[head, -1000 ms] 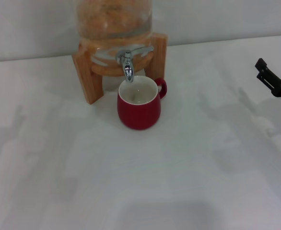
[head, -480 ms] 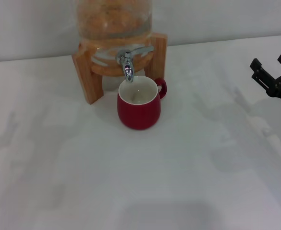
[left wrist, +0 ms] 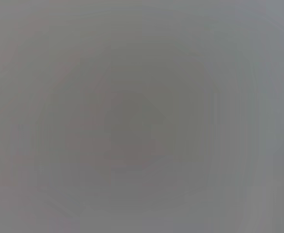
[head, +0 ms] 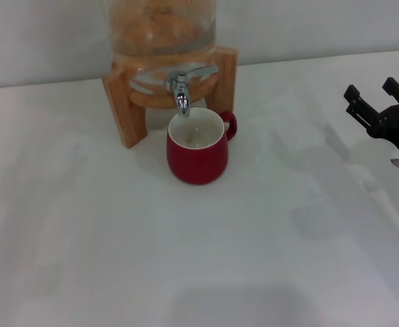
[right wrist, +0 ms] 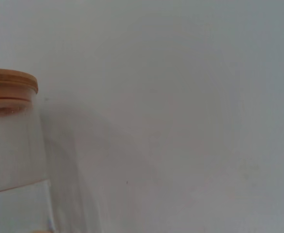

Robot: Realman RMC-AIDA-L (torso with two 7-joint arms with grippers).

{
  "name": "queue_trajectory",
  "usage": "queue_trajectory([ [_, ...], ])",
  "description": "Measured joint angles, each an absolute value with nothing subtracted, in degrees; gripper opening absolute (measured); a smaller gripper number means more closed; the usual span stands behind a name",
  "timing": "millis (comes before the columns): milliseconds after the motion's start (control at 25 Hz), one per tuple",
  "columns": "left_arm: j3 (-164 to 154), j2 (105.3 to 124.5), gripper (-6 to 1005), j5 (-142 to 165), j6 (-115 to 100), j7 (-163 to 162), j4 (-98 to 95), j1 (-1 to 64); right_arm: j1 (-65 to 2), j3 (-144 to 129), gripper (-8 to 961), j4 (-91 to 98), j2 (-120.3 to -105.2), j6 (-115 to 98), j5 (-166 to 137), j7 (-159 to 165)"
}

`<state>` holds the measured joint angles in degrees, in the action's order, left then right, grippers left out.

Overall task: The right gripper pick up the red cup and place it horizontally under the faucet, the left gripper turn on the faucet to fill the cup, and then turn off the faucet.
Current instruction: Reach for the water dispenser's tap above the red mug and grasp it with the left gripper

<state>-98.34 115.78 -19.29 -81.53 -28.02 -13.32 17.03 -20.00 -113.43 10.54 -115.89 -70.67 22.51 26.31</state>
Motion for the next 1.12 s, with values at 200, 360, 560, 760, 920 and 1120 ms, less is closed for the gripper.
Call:
queue_trajectory([
  [200,-94.84,113.58,861,-19.04,-78.88,-27.93,-13.77,17.59,-20.41,-113.46,843,11.72,-115.91,-69.02,22.53,26.43],
  [360,-94.61,110.91,862,-16.45,-71.71,-28.64,-16.99,18.31,-20.74,-113.47,843,12.73,-115.89,-67.20,22.55,26.51],
  [560,-94.04,109.09,861,-10.31,-54.38,-28.86,-29.49,16.24,-20.88,-113.47,844,13.41,-115.87,-65.99,22.55,26.54],
  [760,-91.15,108.94,861,1.36,-33.12,-30.83,-48.35,10.91,-20.92,-113.28,844,13.44,-115.84,-65.89,22.77,26.55],
  [920,-90.00,110.24,861,13.27,-17.64,-36.02,-62.95,6.20,-20.95,-113.06,844,13.45,-115.72,-65.50,22.78,26.55],
  [1120,-90.17,111.77,862,19.71,-7.25,-38.70,-74.55,1.16,-21.28,-113.01,844,13.43,-115.50,-65.21,22.77,26.56],
])
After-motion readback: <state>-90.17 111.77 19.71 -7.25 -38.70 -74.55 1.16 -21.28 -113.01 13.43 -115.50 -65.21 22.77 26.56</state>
